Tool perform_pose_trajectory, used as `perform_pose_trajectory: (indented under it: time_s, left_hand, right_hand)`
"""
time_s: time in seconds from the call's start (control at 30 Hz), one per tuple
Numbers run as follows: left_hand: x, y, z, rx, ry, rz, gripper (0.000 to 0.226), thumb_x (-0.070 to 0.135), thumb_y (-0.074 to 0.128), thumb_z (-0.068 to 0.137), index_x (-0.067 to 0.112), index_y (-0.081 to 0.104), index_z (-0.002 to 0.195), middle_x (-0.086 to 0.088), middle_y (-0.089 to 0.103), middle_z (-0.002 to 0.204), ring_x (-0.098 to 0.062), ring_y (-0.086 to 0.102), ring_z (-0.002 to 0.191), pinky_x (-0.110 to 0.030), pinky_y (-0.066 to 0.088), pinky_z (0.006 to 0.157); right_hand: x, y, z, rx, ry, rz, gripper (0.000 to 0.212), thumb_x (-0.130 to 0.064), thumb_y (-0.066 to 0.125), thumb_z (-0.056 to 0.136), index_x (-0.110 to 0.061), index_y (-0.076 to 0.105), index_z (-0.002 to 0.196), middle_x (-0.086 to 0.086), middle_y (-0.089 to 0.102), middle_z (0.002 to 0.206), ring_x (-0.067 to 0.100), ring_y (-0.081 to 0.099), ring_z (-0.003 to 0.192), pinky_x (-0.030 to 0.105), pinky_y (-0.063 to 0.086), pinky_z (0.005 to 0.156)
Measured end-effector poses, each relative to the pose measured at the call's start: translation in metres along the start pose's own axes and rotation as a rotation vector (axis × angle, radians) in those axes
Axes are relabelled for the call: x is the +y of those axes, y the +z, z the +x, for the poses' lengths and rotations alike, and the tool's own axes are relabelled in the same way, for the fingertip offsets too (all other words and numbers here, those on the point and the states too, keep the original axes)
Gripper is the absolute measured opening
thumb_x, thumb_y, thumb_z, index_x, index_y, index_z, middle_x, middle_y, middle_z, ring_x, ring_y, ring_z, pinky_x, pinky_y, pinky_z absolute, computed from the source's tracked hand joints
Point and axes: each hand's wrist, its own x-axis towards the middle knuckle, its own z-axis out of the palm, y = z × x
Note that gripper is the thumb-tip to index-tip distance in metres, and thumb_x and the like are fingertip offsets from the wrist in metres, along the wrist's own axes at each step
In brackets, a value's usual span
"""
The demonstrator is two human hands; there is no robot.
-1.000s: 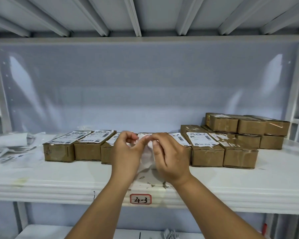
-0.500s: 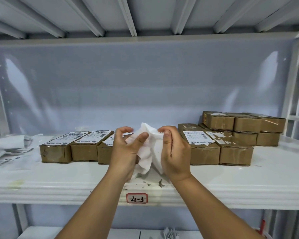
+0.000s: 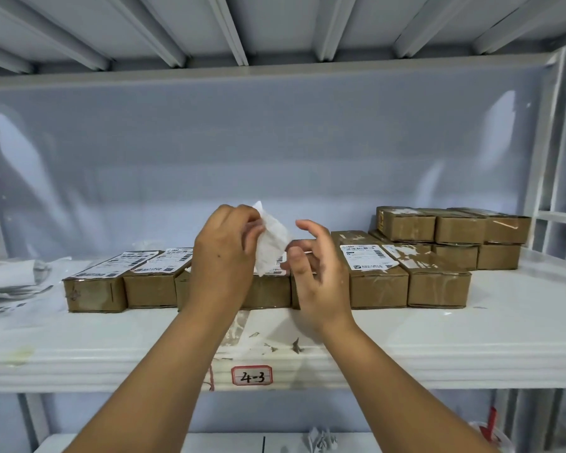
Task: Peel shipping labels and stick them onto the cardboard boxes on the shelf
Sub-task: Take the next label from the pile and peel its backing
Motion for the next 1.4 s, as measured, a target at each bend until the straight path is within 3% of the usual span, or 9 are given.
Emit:
perform_pose_trajectory:
  time_s: [0.13, 0.2, 0.33, 0.43, 0.6, 0.77, 1.0, 1.13, 1.4]
  left_hand:
    - [0.003, 0.004, -0.007, -0.098, 0.146, 0.063, 0.024, 0.020, 0.048, 0.086, 0.005, 0.067, 0.082, -0.010, 0.061, 0.079, -0.026, 0.058, 0.069, -0.029, 0.044, 0.058]
    - [0.005, 0.004, -0.010, -0.143, 0.212, 0.082, 0.033, 0.023, 0.041, 0.084, 0.004, 0.068, 0.082, -0.012, 0.060, 0.079, -0.029, 0.058, 0.070, -0.036, 0.049, 0.053]
    - [0.008, 0.007, -0.014, -0.174, 0.251, 0.079, 0.032, 0.020, 0.040, 0.082, 0.005, 0.068, 0.080, -0.010, 0.059, 0.076, -0.027, 0.058, 0.067, -0.028, 0.045, 0.055]
    - [0.007, 0.009, -0.015, -0.165, 0.224, 0.085, 0.033, 0.021, 0.039, 0.084, 0.007, 0.069, 0.080, -0.007, 0.061, 0.077, -0.024, 0.058, 0.068, -0.024, 0.038, 0.060]
    - [0.005, 0.014, -0.022, -0.188, 0.040, -0.098, 0.020, 0.020, 0.050, 0.090, 0.012, 0.068, 0.088, 0.003, 0.061, 0.087, -0.004, 0.049, 0.079, -0.006, 0.032, 0.072]
    - [0.006, 0.014, -0.019, -0.205, -0.143, -0.237, 0.005, 0.017, 0.067, 0.084, 0.020, 0.072, 0.083, 0.015, 0.061, 0.082, 0.006, 0.054, 0.082, -0.003, 0.035, 0.072]
    - [0.009, 0.017, -0.017, -0.181, -0.357, -0.226, 0.014, 0.017, 0.059, 0.090, 0.018, 0.065, 0.077, 0.007, 0.065, 0.078, -0.007, 0.057, 0.076, -0.008, 0.035, 0.061]
    - [0.011, 0.020, -0.015, -0.151, -0.426, -0.217, 0.016, 0.017, 0.057, 0.091, 0.014, 0.064, 0.077, 0.004, 0.064, 0.076, -0.005, 0.055, 0.072, -0.006, 0.034, 0.057]
    - [0.011, 0.017, -0.013, -0.108, -0.537, -0.273, 0.021, 0.015, 0.056, 0.092, 0.011, 0.065, 0.073, 0.004, 0.064, 0.071, -0.004, 0.054, 0.071, -0.008, 0.033, 0.057]
  right_hand:
    - [0.002, -0.003, 0.002, -0.019, 0.045, -0.117, 0.037, -0.050, 0.055, 0.084, -0.033, 0.055, 0.117, -0.011, 0.050, 0.096, -0.003, 0.051, 0.089, 0.009, 0.041, 0.073]
    - [0.003, -0.001, 0.002, -0.054, 0.020, -0.201, 0.035, -0.052, 0.051, 0.087, -0.026, 0.058, 0.110, -0.013, 0.048, 0.095, -0.005, 0.049, 0.089, 0.007, 0.037, 0.071]
    - [0.004, 0.001, 0.000, -0.074, -0.032, -0.264, 0.033, -0.046, 0.039, 0.096, -0.019, 0.052, 0.084, -0.008, 0.049, 0.073, 0.008, 0.048, 0.071, 0.017, 0.033, 0.060]
    - [0.005, -0.001, 0.001, -0.043, -0.032, -0.236, 0.034, -0.038, 0.040, 0.097, -0.010, 0.054, 0.084, 0.000, 0.052, 0.066, 0.016, 0.047, 0.065, 0.028, 0.037, 0.061]
    - [0.008, 0.000, 0.002, -0.005, -0.035, -0.261, 0.027, -0.029, 0.044, 0.094, -0.012, 0.047, 0.074, -0.007, 0.041, 0.058, 0.011, 0.039, 0.060, 0.022, 0.031, 0.055]
    - [0.009, 0.000, 0.002, -0.023, -0.038, -0.291, 0.023, -0.030, 0.041, 0.094, -0.018, 0.044, 0.074, -0.009, 0.038, 0.055, 0.006, 0.041, 0.058, 0.022, 0.029, 0.054]
    - [0.010, 0.003, 0.000, -0.014, -0.076, -0.394, 0.024, -0.028, 0.041, 0.094, -0.021, 0.034, 0.072, -0.013, 0.034, 0.053, -0.002, 0.042, 0.058, 0.026, 0.020, 0.054]
    - [0.010, 0.002, 0.002, -0.007, -0.077, -0.417, 0.024, -0.029, 0.040, 0.093, -0.018, 0.034, 0.072, -0.014, 0.033, 0.055, 0.013, 0.033, 0.060, 0.028, 0.019, 0.055]
    - [0.008, 0.002, 0.001, -0.014, -0.083, -0.450, 0.023, -0.030, 0.037, 0.092, -0.017, 0.035, 0.073, -0.014, 0.033, 0.055, 0.019, 0.033, 0.060, 0.028, 0.018, 0.056]
